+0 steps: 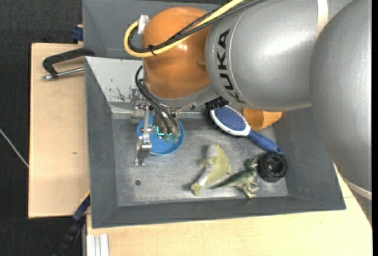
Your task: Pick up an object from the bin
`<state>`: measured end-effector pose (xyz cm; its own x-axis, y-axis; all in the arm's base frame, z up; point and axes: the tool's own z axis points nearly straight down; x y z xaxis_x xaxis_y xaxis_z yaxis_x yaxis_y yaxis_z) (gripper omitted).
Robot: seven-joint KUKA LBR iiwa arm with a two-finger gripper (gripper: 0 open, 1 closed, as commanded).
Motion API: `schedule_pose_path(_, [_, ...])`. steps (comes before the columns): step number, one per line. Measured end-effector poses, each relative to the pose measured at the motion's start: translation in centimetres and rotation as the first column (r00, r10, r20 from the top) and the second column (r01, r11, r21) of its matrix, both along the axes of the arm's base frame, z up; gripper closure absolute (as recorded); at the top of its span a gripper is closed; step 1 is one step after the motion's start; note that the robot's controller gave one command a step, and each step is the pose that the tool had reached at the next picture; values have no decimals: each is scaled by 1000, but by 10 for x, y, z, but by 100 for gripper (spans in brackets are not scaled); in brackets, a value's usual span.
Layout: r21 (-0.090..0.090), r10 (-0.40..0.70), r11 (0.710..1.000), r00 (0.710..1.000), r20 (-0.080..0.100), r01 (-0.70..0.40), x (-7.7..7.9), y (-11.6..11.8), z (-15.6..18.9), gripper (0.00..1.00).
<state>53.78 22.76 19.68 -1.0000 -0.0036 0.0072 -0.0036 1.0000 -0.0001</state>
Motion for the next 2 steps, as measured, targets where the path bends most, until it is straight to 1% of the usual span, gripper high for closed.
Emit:
schedule_pose_path(1, [2, 59, 998, 998, 11, -59, 46, -51, -125, 0])
schedule_pose_path(2, [4, 60, 998, 998, 11, -60, 47, -49, -122, 0])
